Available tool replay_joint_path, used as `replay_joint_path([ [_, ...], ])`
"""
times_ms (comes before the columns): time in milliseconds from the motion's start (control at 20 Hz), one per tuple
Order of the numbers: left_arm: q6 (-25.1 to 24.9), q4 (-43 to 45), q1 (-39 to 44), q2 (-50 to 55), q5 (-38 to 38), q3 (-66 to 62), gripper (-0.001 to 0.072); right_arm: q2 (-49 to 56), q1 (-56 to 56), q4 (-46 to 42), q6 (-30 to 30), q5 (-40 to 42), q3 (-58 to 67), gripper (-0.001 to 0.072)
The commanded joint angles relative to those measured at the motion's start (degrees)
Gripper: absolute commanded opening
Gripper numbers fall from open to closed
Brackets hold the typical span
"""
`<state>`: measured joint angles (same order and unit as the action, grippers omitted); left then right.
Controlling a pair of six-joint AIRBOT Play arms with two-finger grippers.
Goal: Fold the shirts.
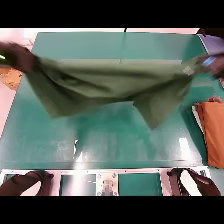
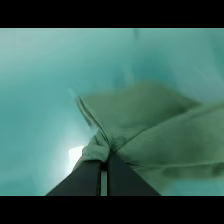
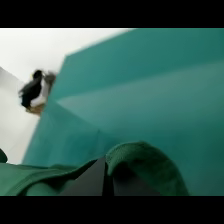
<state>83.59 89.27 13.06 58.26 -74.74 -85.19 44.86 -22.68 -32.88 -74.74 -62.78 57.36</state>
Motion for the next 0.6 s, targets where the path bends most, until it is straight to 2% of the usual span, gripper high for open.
replay_joint_path([
  [0,-3.1,-5.86,-0.02,9.51,17.94,16.35,0.0027,11.37,5.18,0.96,8.35,19.23,-17.27,0.0018],
  [100,-3.04,-6.4,-0.02,20.92,28.41,16.74,0.0027,25.68,7.87,4.87,14.73,26.36,-15.96,0.0018],
  [150,-3.04,-7.37,-0.02,26.43,31.34,14.82,0.0027,32.57,8.22,7.19,17.4,26.51,-13.09,0.0018],
  [250,-3.04,-9.81,-0.02,35.5,32.17,8.68,0.0027,44.5,8.2,8.44,18.45,24.13,-4.96,0.0018],
  [350,-2.43,-10.73,-0.02,40.68,29.64,3.13,0.0045,52.02,7.74,8.17,18.45,18.32,3.04,0.0035],
  [400,-2.43,-9.94,-0.07,40.98,27.76,1.42,0.0311,53.42,6.99,8.17,18.45,14.71,5.9,0.0154],
  [450,-2.21,-8.79,-0.61,40.72,24.59,-0.9,0.0476,53.64,5.68,8.02,18.45,11.39,8.39,0.0264],
  [500,-2.05,-7.5,-1.55,40.35,19.85,-3.93,0.0474,53.42,4.11,7.48,18.43,8.15,10.82,0.0306],
  [550,-1.97,-6.29,-2.89,39.95,14.01,-7.52,0.0474,53.11,2.23,6.73,18.32,4.33,13.11,0.0308],
])
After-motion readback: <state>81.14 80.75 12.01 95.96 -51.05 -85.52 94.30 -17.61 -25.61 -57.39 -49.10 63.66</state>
